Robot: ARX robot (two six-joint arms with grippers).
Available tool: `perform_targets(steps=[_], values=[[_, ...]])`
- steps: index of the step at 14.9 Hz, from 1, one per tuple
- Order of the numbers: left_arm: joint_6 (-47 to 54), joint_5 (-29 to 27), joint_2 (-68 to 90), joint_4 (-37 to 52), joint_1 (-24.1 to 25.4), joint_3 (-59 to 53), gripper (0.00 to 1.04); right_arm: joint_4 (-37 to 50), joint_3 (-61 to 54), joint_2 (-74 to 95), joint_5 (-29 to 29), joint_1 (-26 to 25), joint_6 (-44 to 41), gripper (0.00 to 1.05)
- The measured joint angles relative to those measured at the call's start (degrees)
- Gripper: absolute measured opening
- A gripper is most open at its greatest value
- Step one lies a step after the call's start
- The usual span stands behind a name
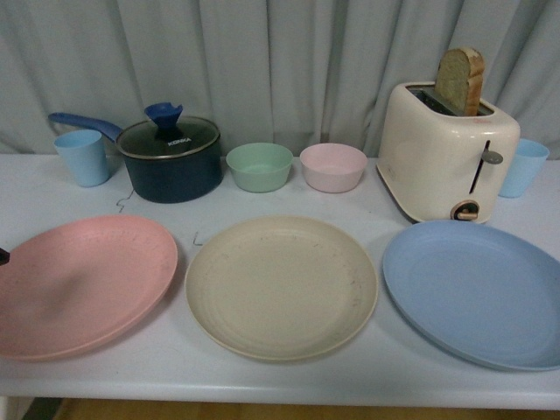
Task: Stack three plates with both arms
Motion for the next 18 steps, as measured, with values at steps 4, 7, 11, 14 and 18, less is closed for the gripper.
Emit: perform_targets(steps=[4,7,11,14,18], values=[[1.2,-1.0,9.3,-1.2,1.0,8.3,0.98,0.0,0.0,0.0,0.0,0.0,0.0,0.98],[0.8,-1.1,14.4,-0.4,1.0,11.0,0.98,0.0,0.0,0.0,0.0,0.0,0.0,0.98],[-1.8,-1.7,18.4,0.1,1.0,12.7,0.98,0.0,0.0,0.0,0.0,0.0,0.0,0.98],[-3.0,-2.8,19.5,0.8,1.6,13.2,0.76,0.0,0.0,0.0,0.0,0.0,0.0,0.98],[-4.5,-1.9,20.1,1.1,2.3,13.5,0.33,0.0,0.0,0.0,0.0,0.0,0.0,0.98]])
